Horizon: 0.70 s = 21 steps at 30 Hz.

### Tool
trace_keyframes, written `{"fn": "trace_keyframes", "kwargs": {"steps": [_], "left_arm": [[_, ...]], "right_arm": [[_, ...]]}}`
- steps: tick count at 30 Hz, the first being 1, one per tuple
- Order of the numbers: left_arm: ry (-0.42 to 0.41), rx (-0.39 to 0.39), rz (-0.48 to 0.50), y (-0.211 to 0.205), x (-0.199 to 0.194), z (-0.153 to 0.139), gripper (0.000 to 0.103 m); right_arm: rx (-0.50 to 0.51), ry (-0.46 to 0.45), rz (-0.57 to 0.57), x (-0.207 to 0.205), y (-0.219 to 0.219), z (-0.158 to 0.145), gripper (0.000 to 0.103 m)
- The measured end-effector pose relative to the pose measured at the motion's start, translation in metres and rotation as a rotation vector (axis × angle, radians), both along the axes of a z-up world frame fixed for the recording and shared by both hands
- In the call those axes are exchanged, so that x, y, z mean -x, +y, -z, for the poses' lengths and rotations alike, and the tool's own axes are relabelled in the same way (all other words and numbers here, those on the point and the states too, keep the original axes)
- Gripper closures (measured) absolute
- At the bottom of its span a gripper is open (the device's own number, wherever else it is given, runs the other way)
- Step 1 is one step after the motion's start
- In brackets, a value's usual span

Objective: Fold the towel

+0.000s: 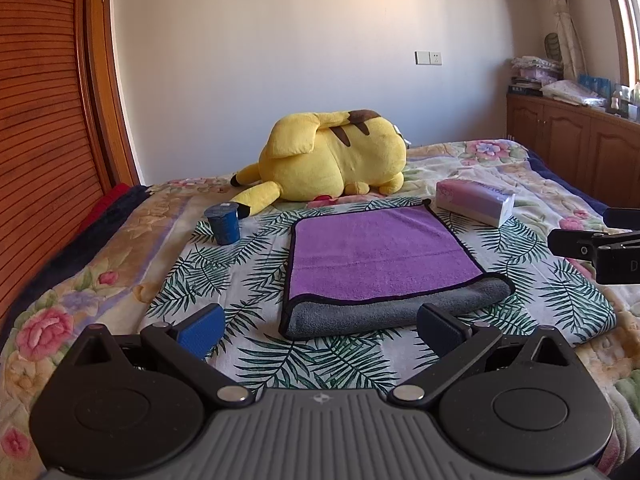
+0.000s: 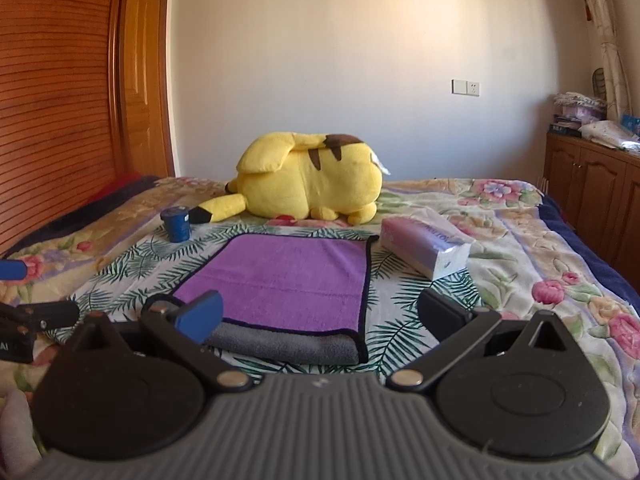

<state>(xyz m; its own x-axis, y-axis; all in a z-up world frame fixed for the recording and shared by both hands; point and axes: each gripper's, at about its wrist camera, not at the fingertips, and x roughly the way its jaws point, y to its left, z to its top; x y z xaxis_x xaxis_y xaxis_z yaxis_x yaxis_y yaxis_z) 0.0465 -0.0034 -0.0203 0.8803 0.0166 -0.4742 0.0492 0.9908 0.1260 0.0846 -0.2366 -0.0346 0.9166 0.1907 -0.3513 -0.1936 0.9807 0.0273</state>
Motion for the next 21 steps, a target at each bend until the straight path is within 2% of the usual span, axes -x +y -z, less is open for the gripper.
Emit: {"fn": "trace_keyframes", "kwargs": {"steps": [11,14,21], "left_arm": [[0.041,-0.008,0.012,0.004,-0.027,0.003,0.016],[0.041,0.003,0.03,0.006,-0.034,0.002,0.016],[0.059,0.023,0.07,0.009,-0.055,0.002,0.019]], "right_arm": [[0.018,0.034,-0.034,-0.026,0.002,0.003,0.002],[0.021,0.049,-0.048,-0.033,0.003,0.005,0.012],[0.021,0.094,-0.069,-0.048,0.004,0.013,0.014]]}}
